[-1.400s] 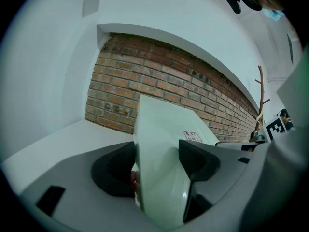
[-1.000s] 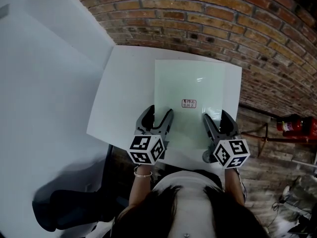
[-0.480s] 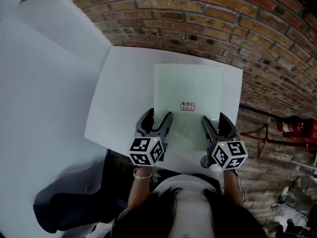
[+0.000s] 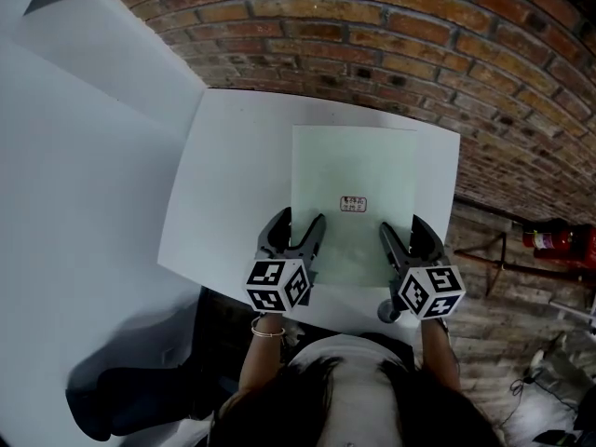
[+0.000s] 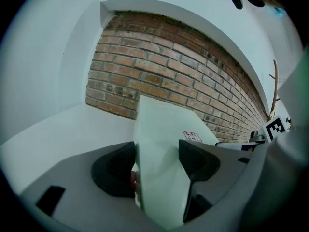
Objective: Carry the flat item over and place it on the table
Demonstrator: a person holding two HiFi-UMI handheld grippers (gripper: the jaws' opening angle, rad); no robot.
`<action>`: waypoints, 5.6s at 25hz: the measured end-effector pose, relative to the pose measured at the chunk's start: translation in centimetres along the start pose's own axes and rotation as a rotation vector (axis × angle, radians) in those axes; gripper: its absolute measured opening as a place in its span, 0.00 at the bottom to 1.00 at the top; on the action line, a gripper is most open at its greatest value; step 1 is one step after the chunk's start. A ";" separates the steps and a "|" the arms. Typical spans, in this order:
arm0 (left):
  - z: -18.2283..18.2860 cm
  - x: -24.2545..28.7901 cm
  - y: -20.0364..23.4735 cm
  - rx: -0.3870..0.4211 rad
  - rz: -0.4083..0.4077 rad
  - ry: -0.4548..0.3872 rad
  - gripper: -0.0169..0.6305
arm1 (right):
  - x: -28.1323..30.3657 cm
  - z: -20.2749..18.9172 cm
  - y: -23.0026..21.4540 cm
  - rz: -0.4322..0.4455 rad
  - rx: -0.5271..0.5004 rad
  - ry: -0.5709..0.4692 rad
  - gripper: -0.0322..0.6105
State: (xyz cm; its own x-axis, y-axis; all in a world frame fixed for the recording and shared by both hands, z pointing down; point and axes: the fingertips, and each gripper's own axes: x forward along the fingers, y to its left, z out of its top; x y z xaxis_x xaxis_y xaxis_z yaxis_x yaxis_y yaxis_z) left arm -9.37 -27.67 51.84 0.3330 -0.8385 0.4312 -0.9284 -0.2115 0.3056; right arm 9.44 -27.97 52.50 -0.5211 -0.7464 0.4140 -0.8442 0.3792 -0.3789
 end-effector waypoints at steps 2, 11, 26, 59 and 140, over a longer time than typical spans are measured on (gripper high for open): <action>-0.4 0.3 0.2 -0.006 0.004 0.012 0.48 | 0.3 -0.4 -0.2 -0.001 0.005 0.013 0.49; -1.6 1.6 1.0 -0.014 0.010 0.042 0.48 | 1.6 -1.6 -1.0 -0.002 0.025 0.045 0.49; -3.9 3.6 2.0 -0.039 0.007 0.101 0.48 | 3.2 -3.7 -2.5 -0.017 0.059 0.096 0.49; -6.1 5.3 3.3 -0.091 0.009 0.181 0.48 | 4.7 -5.7 -3.4 -0.013 0.097 0.178 0.49; -3.0 -1.4 -0.2 0.041 -0.005 0.092 0.36 | -0.7 -4.6 1.1 -0.056 -0.113 0.138 0.44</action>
State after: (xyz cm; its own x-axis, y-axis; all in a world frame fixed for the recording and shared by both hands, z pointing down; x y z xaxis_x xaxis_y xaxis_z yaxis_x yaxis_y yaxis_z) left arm -9.14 -24.94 53.72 0.3492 -0.7885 0.5063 -0.9322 -0.2374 0.2734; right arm 8.31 -24.54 55.58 -0.4790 -0.6889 0.5440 -0.8769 0.4042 -0.2603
